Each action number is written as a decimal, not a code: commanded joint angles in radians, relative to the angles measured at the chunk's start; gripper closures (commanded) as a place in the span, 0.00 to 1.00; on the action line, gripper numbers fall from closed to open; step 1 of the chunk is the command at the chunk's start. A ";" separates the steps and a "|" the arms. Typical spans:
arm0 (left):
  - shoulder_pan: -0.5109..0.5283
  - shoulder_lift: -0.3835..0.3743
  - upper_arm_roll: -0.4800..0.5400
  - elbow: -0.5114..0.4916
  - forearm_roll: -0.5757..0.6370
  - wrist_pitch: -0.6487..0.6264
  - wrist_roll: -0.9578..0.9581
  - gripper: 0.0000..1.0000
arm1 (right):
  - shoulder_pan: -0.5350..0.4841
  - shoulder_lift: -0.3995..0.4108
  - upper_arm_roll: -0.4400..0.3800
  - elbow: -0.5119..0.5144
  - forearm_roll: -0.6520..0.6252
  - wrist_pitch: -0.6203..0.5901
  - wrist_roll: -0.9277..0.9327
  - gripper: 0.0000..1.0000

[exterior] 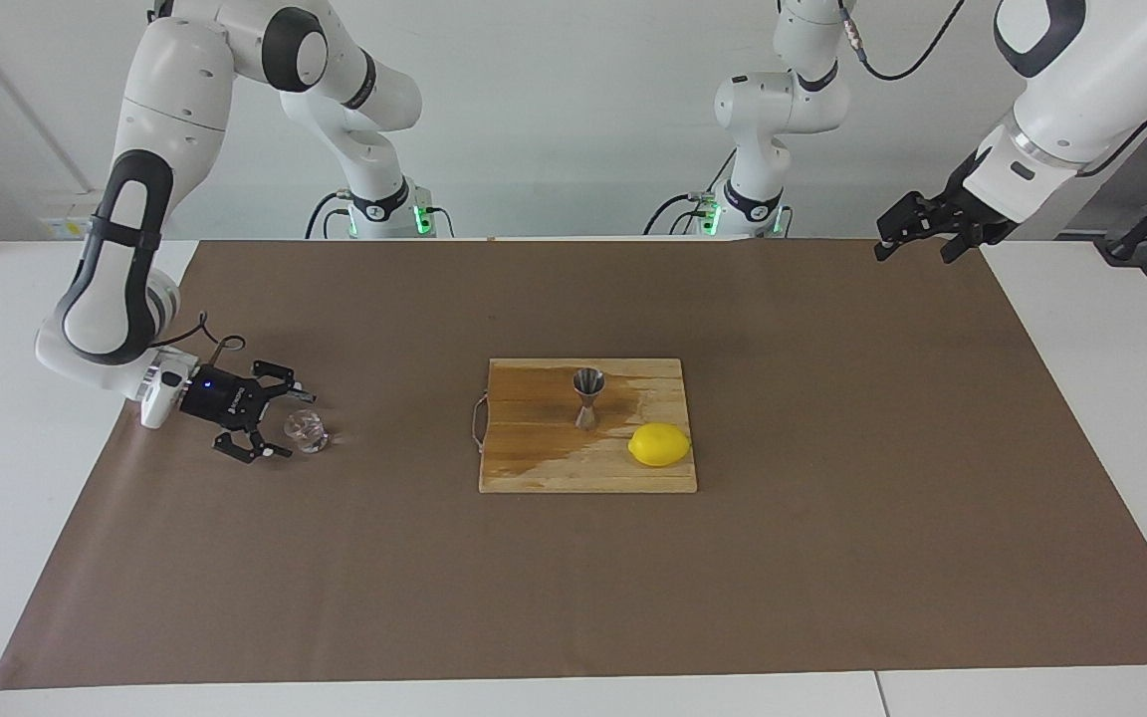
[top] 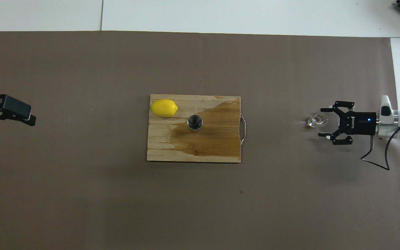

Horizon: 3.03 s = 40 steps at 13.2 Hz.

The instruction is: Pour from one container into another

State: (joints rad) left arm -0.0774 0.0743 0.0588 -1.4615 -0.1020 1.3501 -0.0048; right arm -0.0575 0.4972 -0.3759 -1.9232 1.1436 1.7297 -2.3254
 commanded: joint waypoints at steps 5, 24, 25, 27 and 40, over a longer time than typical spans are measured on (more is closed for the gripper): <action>0.001 -0.111 -0.008 -0.213 0.038 0.046 -0.001 0.00 | 0.001 -0.003 0.003 0.003 0.033 0.005 0.029 0.11; 0.001 -0.159 -0.004 -0.286 0.097 0.273 0.003 0.00 | 0.035 -0.166 0.076 0.029 -0.092 0.132 0.187 0.60; 0.008 -0.160 -0.004 -0.286 0.097 0.276 0.003 0.00 | 0.035 -0.184 0.090 0.036 -0.129 0.139 0.230 0.63; 0.011 -0.160 0.001 -0.284 0.097 0.267 0.002 0.00 | 0.035 -0.229 0.127 0.044 -0.168 0.174 0.291 0.69; 0.005 -0.179 -0.005 -0.280 0.097 0.184 0.002 0.00 | 0.050 -0.347 0.531 0.070 -0.320 0.366 0.756 0.75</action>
State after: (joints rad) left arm -0.0724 -0.0790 0.0521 -1.7339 -0.0213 1.5657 -0.0048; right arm -0.0048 0.1639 0.1124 -1.8505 0.8630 2.0654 -1.6401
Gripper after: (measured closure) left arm 0.000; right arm 0.507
